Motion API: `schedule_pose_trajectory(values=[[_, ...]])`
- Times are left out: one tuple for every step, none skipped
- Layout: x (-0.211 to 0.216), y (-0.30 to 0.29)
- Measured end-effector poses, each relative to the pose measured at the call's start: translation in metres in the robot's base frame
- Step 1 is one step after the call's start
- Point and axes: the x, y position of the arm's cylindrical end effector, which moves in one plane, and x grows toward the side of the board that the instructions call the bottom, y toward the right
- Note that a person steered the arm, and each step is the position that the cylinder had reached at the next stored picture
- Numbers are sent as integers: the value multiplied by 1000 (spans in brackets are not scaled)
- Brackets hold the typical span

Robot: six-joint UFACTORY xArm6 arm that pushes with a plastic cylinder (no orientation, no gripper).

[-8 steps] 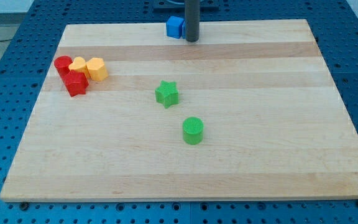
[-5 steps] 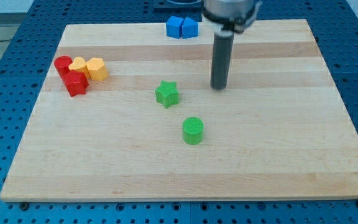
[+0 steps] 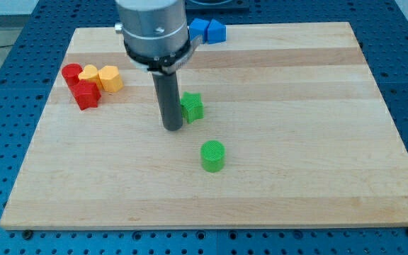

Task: Move the green star to the bottom of the blue triangle

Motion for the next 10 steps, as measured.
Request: schedule_pose_trajectory(values=[[-30,19],[-40,77],[-40,118],[-40,149],[-49,167],[-81,165],[-125,159],[-165,148],[-170,158],[-193,171]])
